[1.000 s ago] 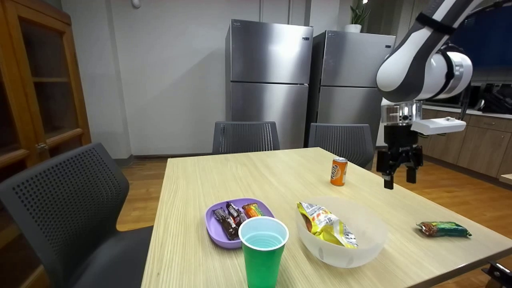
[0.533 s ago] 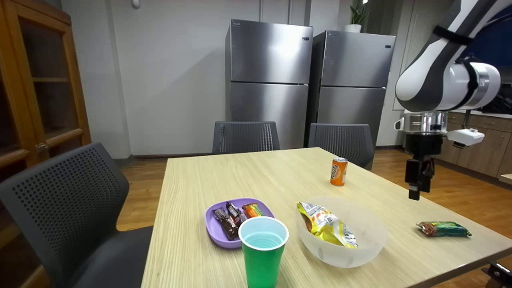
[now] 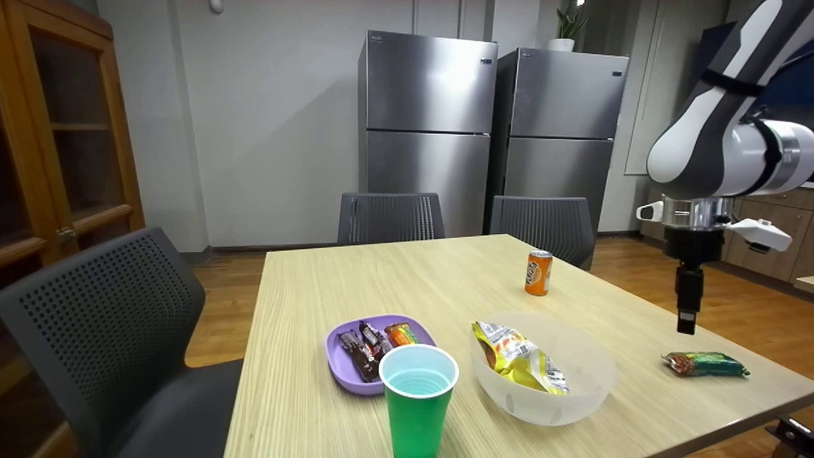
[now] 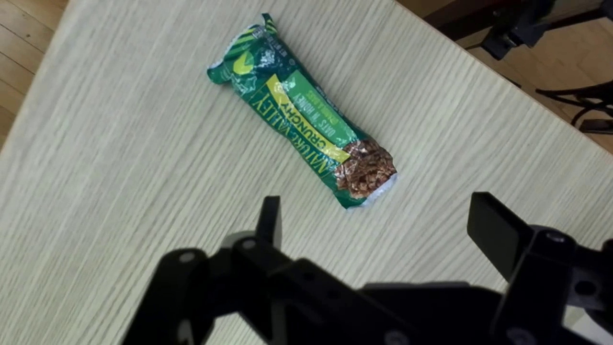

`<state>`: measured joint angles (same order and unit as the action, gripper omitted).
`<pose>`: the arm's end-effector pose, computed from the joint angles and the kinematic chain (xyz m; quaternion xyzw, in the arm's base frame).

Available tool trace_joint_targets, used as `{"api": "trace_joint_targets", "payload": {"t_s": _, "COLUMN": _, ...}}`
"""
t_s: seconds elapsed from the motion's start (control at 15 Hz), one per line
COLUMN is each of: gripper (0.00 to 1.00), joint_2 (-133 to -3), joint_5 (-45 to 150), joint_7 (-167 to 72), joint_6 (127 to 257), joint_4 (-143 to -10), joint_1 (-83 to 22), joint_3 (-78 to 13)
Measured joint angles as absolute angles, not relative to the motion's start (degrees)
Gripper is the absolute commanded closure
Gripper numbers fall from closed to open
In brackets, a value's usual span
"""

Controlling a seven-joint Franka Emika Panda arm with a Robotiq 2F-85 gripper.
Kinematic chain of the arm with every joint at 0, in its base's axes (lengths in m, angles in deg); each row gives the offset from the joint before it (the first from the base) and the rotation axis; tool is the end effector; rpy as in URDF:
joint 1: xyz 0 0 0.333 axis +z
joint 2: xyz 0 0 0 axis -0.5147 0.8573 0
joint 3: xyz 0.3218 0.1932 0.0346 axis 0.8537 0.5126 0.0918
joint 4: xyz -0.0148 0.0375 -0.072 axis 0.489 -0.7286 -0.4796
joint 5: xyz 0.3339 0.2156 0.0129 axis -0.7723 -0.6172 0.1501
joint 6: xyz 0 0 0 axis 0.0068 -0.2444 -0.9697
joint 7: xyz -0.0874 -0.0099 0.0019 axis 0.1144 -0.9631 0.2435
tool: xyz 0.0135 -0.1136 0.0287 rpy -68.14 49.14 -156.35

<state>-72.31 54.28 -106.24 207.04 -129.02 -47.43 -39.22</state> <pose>0.4103 -0.2088 0.2296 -0.9609 -0.2668 0.0724 0.0125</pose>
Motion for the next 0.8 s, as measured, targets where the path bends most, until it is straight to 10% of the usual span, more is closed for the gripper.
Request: {"api": "trace_joint_targets", "payload": {"t_s": 0.8, "gripper": 0.0, "joint_2": -71.89, "joint_5": 54.29, "joint_7": -107.04, "joint_6": 207.17, "joint_4": -129.02, "joint_1": -47.47, "joint_3": -39.21}}
